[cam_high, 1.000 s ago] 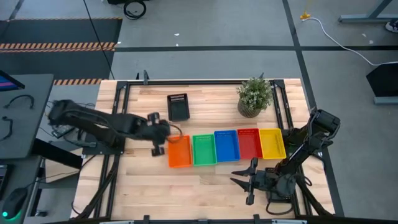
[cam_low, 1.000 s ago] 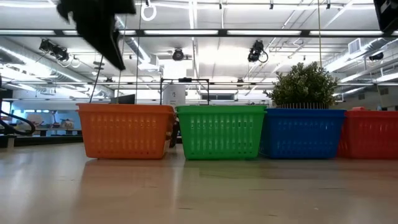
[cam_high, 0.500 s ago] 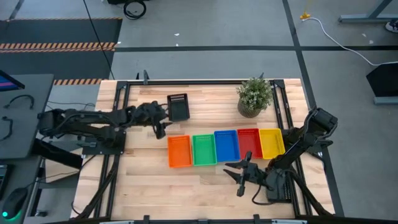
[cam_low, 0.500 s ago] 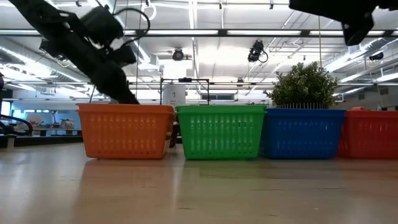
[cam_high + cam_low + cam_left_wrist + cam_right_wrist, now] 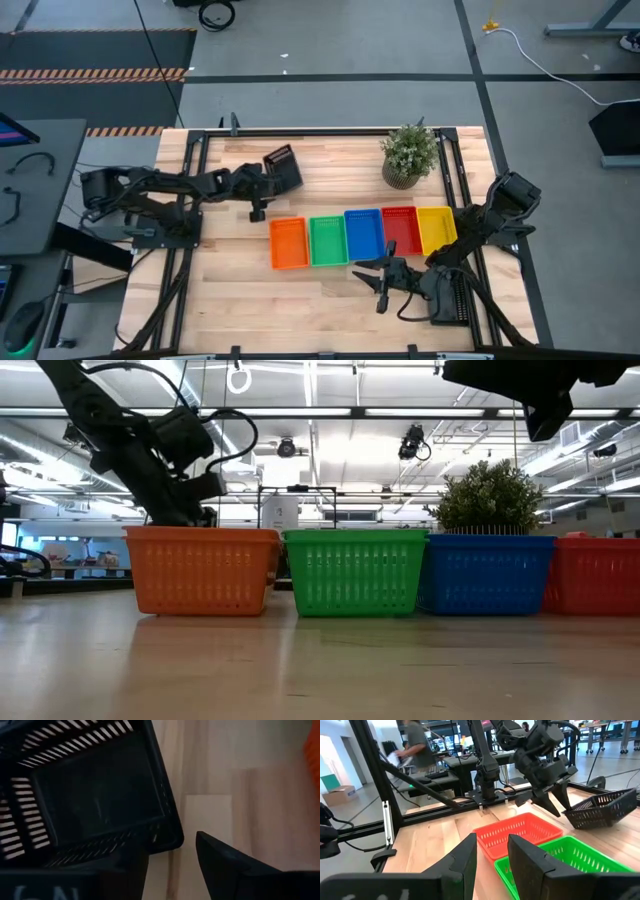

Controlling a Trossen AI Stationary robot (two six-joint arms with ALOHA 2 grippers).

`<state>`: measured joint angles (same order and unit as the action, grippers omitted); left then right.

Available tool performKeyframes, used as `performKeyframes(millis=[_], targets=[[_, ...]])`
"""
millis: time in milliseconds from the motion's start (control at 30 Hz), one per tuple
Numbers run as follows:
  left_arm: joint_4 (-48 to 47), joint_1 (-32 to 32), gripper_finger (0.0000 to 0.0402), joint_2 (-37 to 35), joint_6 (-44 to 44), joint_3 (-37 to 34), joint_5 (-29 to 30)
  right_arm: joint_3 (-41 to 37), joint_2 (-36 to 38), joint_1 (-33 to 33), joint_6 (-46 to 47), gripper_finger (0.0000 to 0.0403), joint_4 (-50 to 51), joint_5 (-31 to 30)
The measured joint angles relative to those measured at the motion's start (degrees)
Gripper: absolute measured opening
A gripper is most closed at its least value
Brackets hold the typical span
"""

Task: Stack baskets by color
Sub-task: Stack the top black bin on top of the bottom black bin

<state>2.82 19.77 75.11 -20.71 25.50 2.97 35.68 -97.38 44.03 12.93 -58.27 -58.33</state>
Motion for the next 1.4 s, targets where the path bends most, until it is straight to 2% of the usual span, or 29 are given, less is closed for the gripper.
performKeyframes(millis=[300, 667, 833, 1000, 1167, 1300, 1400], targets=[[5.86, -0.02, 0.0145, 1.45, -0.97, 0.00, 1.77, 0.00, 0.00, 0.00, -0.01, 0.0115, 0.13, -0.02], [10.26, -0.07, 0.0210, 1.91, 0.80, 0.02, 1.20, 0.00, 0.00, 0.00, -0.01, 0.0115, 0.16, -0.02], [11.29, -0.07, 0.0212, 5.67, 1.02, 0.04, 1.20, 0.00, 0.00, 0.00, -0.01, 0.0115, 0.15, -0.02], [17.10, -0.13, 0.0185, 9.30, 2.04, 0.04, 1.42, 0.00, 0.00, 0.00, -0.01, 0.0115, 0.15, -0.02], [17.65, -0.13, 0.0142, 10.36, 1.73, 0.09, 2.92, 0.00, 0.00, 0.00, 0.15, 0.0115, 0.14, -0.04], [15.76, -1.15, 0.0080, 10.14, -1.19, 0.09, 3.46, 0.00, 0.00, 0.00, 1.03, 0.0115, 0.14, 0.22], [9.40, -3.20, 0.0021, 8.47, -6.98, 2.14, 8.26, 0.00, 0.00, -0.09, 1.07, 0.0115, 0.14, 2.74]])
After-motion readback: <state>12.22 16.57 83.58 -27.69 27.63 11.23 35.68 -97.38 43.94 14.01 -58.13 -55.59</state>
